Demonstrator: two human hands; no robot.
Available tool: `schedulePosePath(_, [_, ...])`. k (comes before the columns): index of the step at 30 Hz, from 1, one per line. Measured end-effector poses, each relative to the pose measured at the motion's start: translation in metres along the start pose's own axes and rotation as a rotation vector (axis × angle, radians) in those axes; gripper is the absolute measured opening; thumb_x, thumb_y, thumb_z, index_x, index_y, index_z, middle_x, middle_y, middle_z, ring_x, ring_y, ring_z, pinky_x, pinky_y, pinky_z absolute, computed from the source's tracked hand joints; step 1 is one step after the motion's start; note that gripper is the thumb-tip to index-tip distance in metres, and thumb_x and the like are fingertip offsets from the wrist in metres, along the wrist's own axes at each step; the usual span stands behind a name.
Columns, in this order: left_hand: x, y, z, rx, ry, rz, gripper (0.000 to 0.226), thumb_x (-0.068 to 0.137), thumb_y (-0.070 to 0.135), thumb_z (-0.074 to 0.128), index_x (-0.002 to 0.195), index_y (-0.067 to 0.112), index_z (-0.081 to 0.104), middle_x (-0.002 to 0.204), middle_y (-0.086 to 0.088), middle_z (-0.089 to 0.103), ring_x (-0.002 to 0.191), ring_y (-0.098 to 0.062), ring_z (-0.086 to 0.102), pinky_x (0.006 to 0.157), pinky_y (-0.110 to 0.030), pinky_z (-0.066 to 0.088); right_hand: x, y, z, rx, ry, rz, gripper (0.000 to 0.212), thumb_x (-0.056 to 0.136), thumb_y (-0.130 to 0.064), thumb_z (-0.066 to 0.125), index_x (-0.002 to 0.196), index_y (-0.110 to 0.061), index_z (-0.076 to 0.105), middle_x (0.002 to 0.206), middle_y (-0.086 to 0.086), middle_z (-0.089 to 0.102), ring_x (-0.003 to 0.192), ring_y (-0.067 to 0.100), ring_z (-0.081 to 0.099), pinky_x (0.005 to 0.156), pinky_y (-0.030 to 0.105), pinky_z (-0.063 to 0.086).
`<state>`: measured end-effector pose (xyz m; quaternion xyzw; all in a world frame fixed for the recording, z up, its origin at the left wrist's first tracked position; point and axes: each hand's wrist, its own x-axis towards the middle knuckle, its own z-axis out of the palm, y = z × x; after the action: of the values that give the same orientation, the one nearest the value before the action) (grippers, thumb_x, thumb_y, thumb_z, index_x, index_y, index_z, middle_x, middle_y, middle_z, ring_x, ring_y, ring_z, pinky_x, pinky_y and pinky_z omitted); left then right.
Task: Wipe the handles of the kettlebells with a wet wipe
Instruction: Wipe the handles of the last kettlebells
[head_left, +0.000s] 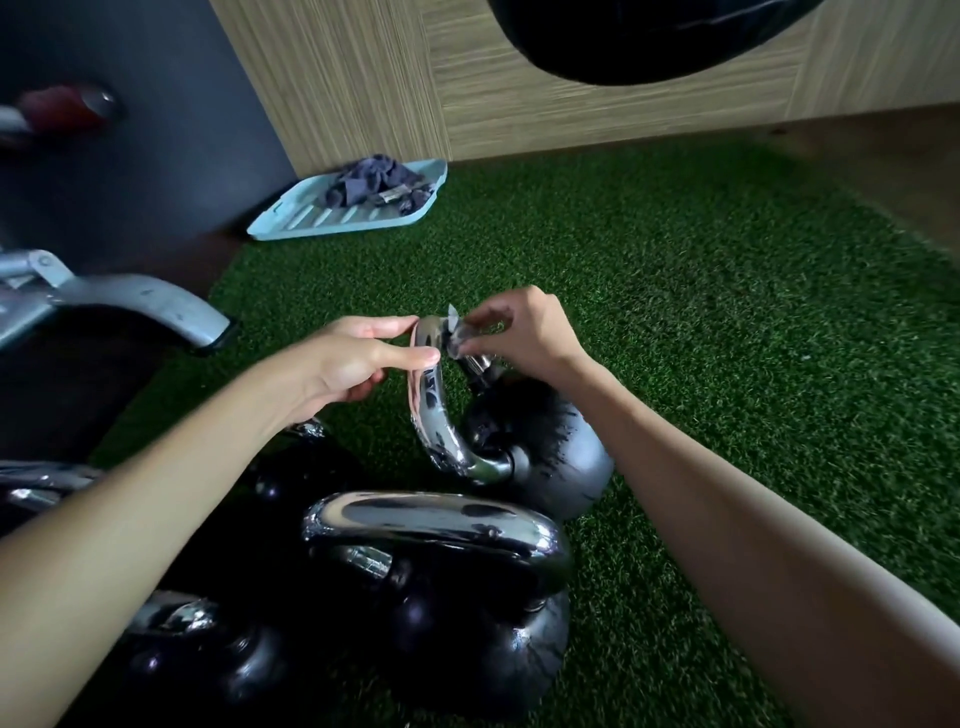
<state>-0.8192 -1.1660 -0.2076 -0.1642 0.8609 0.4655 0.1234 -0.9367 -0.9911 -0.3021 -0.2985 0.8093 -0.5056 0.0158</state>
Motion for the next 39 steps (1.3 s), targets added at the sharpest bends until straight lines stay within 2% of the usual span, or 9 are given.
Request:
schedulePosePath(3, [-0.001,0.0,-0.001,0.01,-0.013,-0.004,0.094,0.058,0.044,0.082,0.146,0.04,0.05,0.162,-0.001,0.037,0.147,-0.023,0.033,0.117,-0.046,0.025,0.0,-0.008,-0.001,-0.05,0.041,-0.071,0.031,0.075,-0.019,0.088,0.102,-0.008,0.078,0.093,-0.009,0.069,0.078,-0.01,0.055,0.072,0.002,0.041])
schedulePosePath(8, [-0.002,-0.003,-0.004,0.01,-0.052,0.005,0.085,0.07,0.044,0.079,0.149,0.041,0.046,0.163,0.0,0.034,0.138,-0.016,0.037,0.108,-0.041,0.026,-0.009,0.005,0.008,0.008,0.102,-0.04,0.021,0.074,-0.029,0.087,0.091,-0.018,0.079,0.089,-0.012,0.075,0.078,0.003,0.066,0.076,0.02,0.052])
schedulePosePath(15, [-0.002,-0.008,-0.008,0.051,-0.061,0.045,0.113,0.048,0.07,0.085,0.149,0.042,0.043,0.165,0.002,0.031,0.153,-0.023,0.022,0.122,-0.057,0.011,-0.013,-0.016,0.005,0.042,0.047,-0.23,0.033,0.077,-0.017,0.087,0.109,-0.016,0.077,0.103,-0.007,0.077,0.088,0.0,0.072,0.084,0.024,0.059])
schedulePosePath(19, [0.0,-0.014,-0.008,0.041,-0.077,0.09,0.114,0.039,0.079,0.084,0.143,0.051,0.046,0.161,0.002,0.038,0.152,-0.022,0.024,0.122,-0.059,0.008,-0.045,-0.016,-0.002,0.102,-0.08,-0.217,0.029,0.082,-0.006,0.081,0.11,-0.004,0.075,0.093,-0.009,0.073,0.061,-0.013,0.063,0.059,0.003,0.045])
schedulePosePath(23, [-0.002,-0.014,0.0,-0.073,-0.049,0.079,0.087,0.062,0.049,0.077,0.144,0.047,0.048,0.16,-0.003,0.04,0.151,-0.029,0.027,0.121,-0.064,0.007,-0.048,-0.029,-0.006,0.095,0.016,-0.246,0.026,0.083,-0.013,0.083,0.108,-0.009,0.078,0.096,-0.009,0.077,0.065,-0.002,0.068,0.058,0.021,0.054])
schedulePosePath(28, [0.005,-0.018,0.005,-0.149,-0.015,0.056,0.1,0.044,0.069,0.087,0.138,0.055,0.053,0.152,-0.007,0.051,0.144,-0.04,0.037,0.117,-0.065,0.019,-0.074,-0.032,-0.007,0.16,-0.028,-0.174,0.025,0.083,-0.023,0.083,0.107,-0.017,0.08,0.095,-0.006,0.079,0.065,0.02,0.071,0.053,0.033,0.052])
schedulePosePath(31, [0.007,-0.019,0.003,-0.144,-0.039,0.049,0.113,0.03,0.076,0.09,0.135,0.057,0.054,0.155,-0.006,0.048,0.145,-0.033,0.036,0.117,-0.063,0.021,-0.106,-0.033,-0.013,0.087,-0.093,-0.208,0.029,0.081,-0.023,0.085,0.109,-0.017,0.079,0.1,-0.01,0.077,0.07,-0.002,0.069,0.061,0.011,0.048])
schedulePosePath(35, [0.002,-0.014,-0.002,-0.094,-0.068,0.039,0.121,0.026,0.075,0.09,0.138,0.051,0.054,0.158,-0.004,0.044,0.151,-0.029,0.028,0.117,-0.065,0.012,-0.114,-0.039,-0.013,-0.027,-0.054,-0.239,0.032,0.079,-0.021,0.087,0.109,-0.019,0.079,0.088,-0.031,0.061,0.07,-0.019,0.058,0.063,0.002,0.04])
schedulePosePath(39, [0.006,-0.014,-0.007,-0.057,-0.076,0.035,0.123,0.022,0.078,0.088,0.137,0.052,0.055,0.157,-0.002,0.045,0.15,-0.027,0.029,0.119,-0.066,0.012,-0.115,-0.044,-0.004,-0.085,0.023,-0.303,0.032,0.076,-0.02,0.089,0.107,-0.02,0.08,0.093,-0.019,0.07,0.075,-0.027,0.054,0.07,-0.003,0.037])
